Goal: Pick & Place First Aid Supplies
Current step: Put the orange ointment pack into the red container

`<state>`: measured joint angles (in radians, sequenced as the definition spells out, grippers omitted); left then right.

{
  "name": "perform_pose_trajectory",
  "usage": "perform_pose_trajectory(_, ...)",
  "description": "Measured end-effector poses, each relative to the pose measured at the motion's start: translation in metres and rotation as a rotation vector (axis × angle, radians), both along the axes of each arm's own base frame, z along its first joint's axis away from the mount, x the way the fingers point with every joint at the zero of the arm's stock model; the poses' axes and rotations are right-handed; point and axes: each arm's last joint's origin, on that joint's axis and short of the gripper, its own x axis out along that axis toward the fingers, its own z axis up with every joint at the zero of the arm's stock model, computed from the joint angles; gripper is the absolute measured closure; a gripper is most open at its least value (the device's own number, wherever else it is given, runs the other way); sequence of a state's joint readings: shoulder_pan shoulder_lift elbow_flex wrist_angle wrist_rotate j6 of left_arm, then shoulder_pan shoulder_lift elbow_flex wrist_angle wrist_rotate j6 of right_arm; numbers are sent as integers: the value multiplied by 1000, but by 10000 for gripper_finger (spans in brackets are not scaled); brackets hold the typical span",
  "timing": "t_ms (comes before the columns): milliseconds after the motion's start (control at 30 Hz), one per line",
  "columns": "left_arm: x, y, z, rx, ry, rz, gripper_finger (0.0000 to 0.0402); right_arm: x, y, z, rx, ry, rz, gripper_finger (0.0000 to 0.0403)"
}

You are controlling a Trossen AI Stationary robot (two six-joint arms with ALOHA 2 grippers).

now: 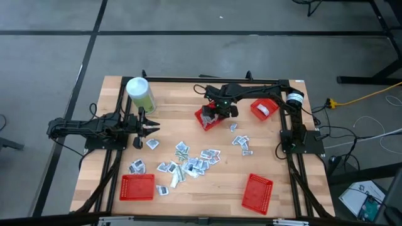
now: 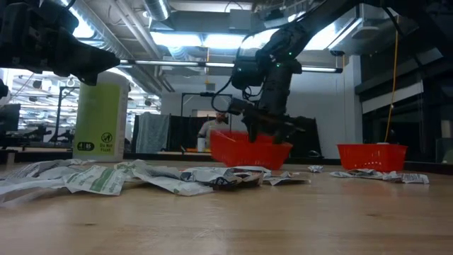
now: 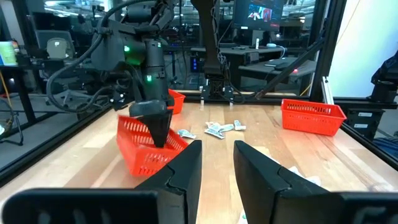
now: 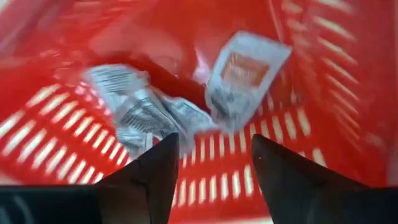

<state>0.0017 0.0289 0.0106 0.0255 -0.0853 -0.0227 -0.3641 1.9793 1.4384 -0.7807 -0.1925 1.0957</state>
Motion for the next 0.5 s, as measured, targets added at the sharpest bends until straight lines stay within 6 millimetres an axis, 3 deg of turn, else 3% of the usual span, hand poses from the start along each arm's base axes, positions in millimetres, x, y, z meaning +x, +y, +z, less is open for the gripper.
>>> perform_pose_trajectory(233,0,0,0,0,0,0,313,-9,4,-2,53,121,-151,225)
perform_pose_trajectory(500,0,0,0,0,0,0,313,-4,3,1,29,72,-113,221)
